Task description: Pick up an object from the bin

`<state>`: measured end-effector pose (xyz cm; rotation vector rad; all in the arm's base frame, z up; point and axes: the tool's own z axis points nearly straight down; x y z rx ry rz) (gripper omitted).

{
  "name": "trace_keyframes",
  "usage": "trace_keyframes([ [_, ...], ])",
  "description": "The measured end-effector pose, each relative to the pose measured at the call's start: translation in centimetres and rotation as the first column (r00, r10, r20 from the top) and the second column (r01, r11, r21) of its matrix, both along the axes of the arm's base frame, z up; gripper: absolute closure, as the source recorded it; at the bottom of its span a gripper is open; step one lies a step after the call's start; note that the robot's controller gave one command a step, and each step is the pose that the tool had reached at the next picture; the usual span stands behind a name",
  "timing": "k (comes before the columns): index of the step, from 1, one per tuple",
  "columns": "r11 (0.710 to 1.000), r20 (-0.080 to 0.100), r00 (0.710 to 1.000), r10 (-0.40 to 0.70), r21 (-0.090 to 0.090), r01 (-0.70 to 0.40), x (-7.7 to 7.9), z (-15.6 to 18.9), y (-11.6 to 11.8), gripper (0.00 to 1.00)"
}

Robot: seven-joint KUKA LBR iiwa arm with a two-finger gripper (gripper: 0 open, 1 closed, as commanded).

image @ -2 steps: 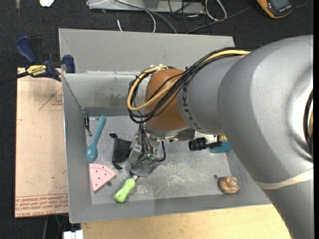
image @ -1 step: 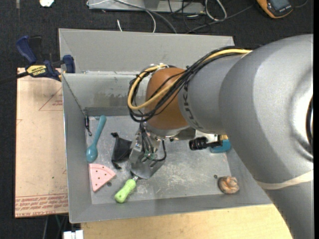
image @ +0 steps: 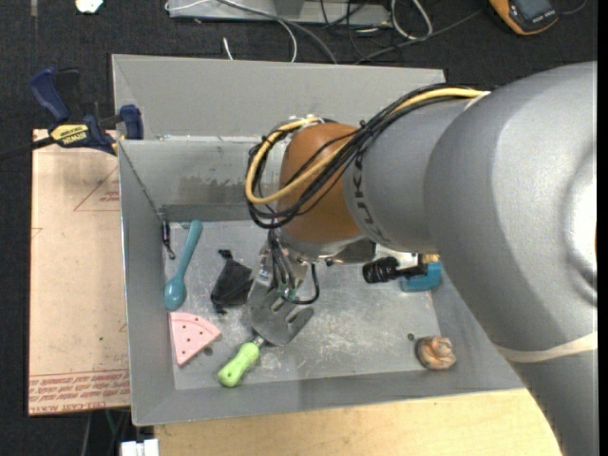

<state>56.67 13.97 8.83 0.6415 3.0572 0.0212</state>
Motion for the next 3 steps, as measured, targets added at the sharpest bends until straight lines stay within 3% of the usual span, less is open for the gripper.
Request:
trace_keyframes([
  [3,1.000,0.001,1.000,0.001,0.002,-0.001,0.0,3.9,0.1,1.00],
])
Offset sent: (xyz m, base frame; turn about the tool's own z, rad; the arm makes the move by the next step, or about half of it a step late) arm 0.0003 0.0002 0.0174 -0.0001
